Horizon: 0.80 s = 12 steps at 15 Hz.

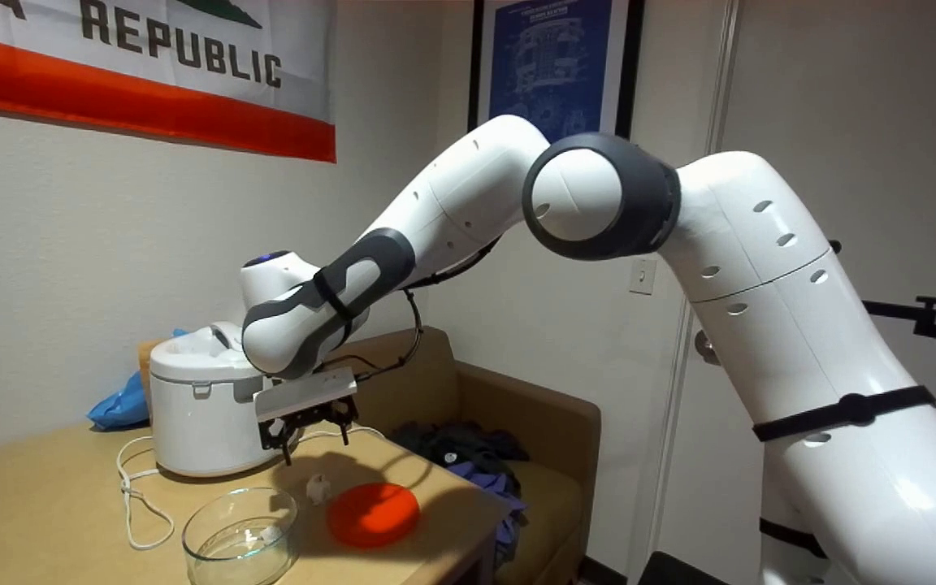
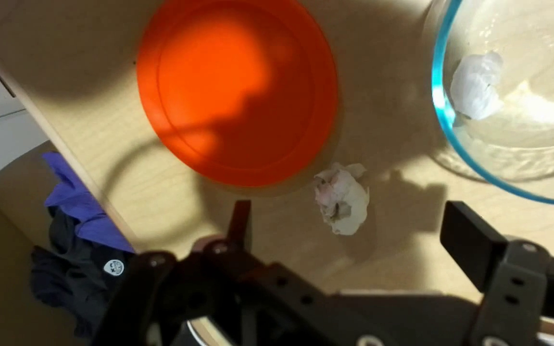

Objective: Remove the orange lid from the lunchbox, remove the white napkin from the lunchbox

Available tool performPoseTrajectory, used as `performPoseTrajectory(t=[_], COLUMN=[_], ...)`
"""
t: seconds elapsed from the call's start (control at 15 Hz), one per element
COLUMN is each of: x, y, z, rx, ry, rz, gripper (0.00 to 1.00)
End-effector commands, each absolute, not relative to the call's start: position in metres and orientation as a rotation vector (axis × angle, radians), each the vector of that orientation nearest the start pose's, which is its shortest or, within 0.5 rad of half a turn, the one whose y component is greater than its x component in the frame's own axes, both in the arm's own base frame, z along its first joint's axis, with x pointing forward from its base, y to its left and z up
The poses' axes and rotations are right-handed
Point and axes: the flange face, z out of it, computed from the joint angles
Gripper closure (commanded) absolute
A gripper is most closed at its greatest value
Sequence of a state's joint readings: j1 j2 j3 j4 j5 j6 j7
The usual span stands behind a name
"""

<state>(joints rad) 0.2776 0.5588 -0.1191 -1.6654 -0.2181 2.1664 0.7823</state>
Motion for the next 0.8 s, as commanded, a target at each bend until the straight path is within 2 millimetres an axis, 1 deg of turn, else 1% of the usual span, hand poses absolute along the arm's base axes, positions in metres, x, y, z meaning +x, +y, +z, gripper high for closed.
performPoseTrajectory(t=[0.0, 0.2, 0.33, 0.6, 0.67, 0.73], x=[0.623, 0.596, 0.579, 0.555, 0.575, 0.57], y=[0.12, 0.127, 0.131, 0.143, 0.143, 0.145], z=[0.318, 0.338, 0.348, 0.357, 0.35, 0.352], rx=[-3.294, -3.3, -3.291, -3.274, -3.287, -3.287], ry=[0.816, 0.82, 0.808, 0.754, 0.738, 0.727], rz=[-0.155, -0.167, -0.171, -0.147, -0.155, -0.152], gripper=[0.0, 0.0, 0.0, 0.0, 0.0, 0.0])
